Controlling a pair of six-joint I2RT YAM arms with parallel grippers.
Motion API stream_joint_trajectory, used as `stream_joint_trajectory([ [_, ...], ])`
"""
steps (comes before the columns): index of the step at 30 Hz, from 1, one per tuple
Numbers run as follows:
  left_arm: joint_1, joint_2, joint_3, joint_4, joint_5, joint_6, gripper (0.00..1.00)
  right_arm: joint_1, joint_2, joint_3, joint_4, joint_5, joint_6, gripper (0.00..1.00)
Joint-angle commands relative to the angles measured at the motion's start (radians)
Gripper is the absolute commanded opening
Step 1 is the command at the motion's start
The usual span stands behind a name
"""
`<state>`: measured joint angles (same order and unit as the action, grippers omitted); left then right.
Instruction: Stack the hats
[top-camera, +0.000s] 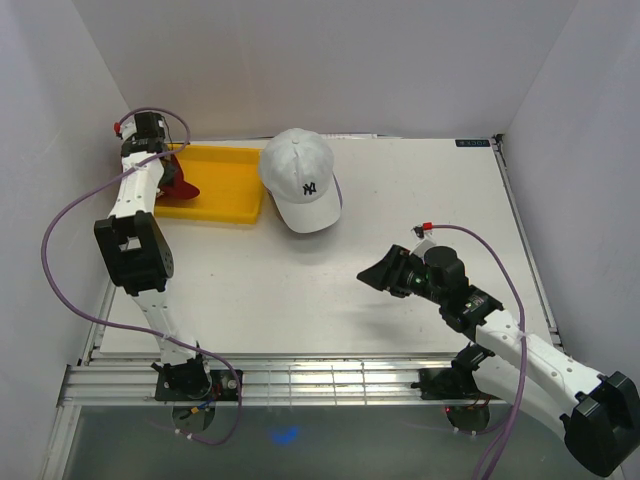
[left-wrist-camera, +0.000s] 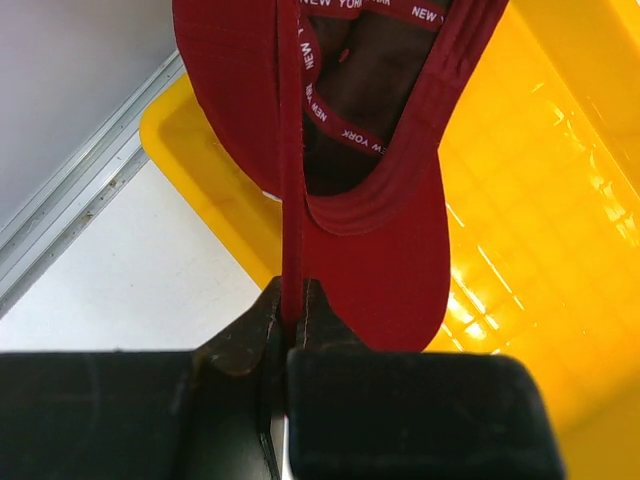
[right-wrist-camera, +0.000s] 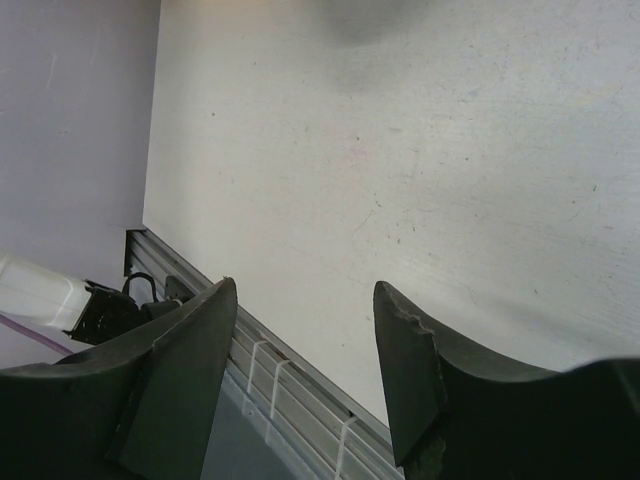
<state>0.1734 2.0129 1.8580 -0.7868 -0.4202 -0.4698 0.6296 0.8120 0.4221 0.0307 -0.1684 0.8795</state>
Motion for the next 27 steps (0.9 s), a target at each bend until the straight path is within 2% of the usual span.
stream_joint_trajectory([
  [1, 0.0, -0.097, 0.033, -0.011, 0.046, 0.01, 0.0, 0.002, 0.015, 0.043, 0.026, -0.019, -0.051, 0.63],
  [11, -0.005, -0.164, 0.087, -0.084, 0.1, 0.043, 0.0, 0.056, 0.154, 0.245, -0.029, 0.003, -0.207, 0.62],
  [22, -0.011, -0.305, 0.06, -0.157, 0.195, 0.049, 0.0, 0.248, 0.392, 0.553, -0.009, 0.135, -0.416, 0.62],
  [27, -0.011, -0.402, 0.014, -0.18, 0.244, 0.037, 0.0, 0.35, 0.547, 0.786, -0.014, 0.224, -0.565, 0.62],
])
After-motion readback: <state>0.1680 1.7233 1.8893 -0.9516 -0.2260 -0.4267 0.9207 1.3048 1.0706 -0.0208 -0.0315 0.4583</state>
